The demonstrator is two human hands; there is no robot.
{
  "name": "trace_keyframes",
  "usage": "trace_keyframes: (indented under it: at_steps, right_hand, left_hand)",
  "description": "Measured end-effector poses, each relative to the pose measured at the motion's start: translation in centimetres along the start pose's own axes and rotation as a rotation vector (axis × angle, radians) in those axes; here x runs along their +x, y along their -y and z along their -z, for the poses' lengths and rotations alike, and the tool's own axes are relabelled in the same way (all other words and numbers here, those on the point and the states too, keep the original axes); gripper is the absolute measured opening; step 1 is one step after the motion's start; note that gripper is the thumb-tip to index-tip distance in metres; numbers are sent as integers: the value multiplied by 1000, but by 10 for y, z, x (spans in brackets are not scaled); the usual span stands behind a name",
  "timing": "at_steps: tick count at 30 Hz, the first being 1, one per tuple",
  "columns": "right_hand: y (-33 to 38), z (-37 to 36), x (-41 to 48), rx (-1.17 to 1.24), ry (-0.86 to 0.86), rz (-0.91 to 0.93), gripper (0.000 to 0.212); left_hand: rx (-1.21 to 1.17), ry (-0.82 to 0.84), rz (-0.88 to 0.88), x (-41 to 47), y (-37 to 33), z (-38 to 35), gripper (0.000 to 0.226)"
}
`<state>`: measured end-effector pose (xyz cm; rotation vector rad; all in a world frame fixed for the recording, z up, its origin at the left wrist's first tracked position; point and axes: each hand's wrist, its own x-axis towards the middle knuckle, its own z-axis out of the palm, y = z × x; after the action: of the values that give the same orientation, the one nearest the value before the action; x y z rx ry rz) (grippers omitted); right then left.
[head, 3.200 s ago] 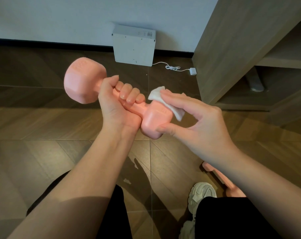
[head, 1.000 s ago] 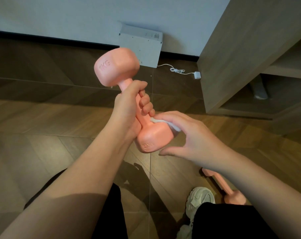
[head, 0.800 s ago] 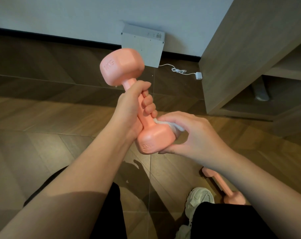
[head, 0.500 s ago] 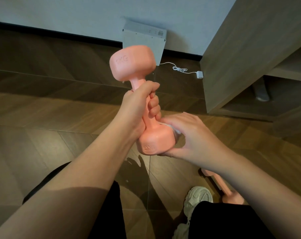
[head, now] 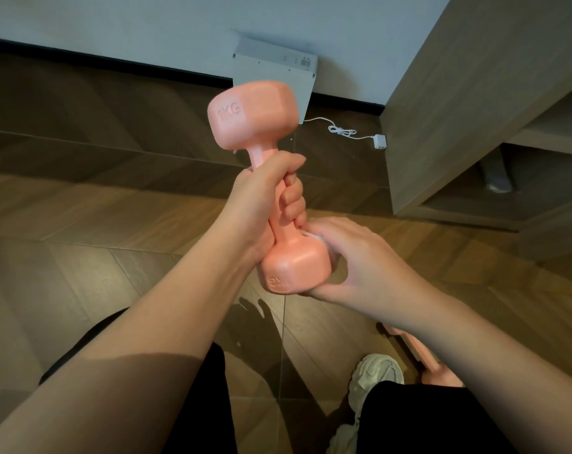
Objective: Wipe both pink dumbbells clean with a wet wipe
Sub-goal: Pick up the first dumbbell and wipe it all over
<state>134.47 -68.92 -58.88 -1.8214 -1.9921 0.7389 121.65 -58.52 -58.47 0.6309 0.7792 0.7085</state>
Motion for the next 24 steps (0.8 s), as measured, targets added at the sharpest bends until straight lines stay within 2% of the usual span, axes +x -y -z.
trace_keyframes:
  at_steps: [4, 8, 11, 13, 16, 20, 24]
  right_hand:
    - [6, -9, -3, -53, -86, -21, 62]
    - [7, 6, -5, 147, -111, 22, 60]
    - [11, 10, -8, 238, -57, 42, 62]
    - [15, 5, -8, 211, -60, 39, 58]
    - [15, 0, -10, 112, -125, 12, 53]
    - [14, -6, -13, -123, -225, 128, 60]
    - [12, -6, -10, -270, -193, 108, 61]
  left_hand:
    - [37, -11, -48, -1, 3, -1, 34]
    - [-115, 276, -77, 0, -9, 1, 34]
    - [-186, 377, -77, 0, -17, 6, 39]
    - [-202, 355, -50, -1, -17, 6, 42]
    - [-154, 228, -58, -1, -16, 3, 43]
    - [-82, 89, -128, -3, -15, 0, 46]
    - [21, 28, -198, -6, -11, -3, 50]
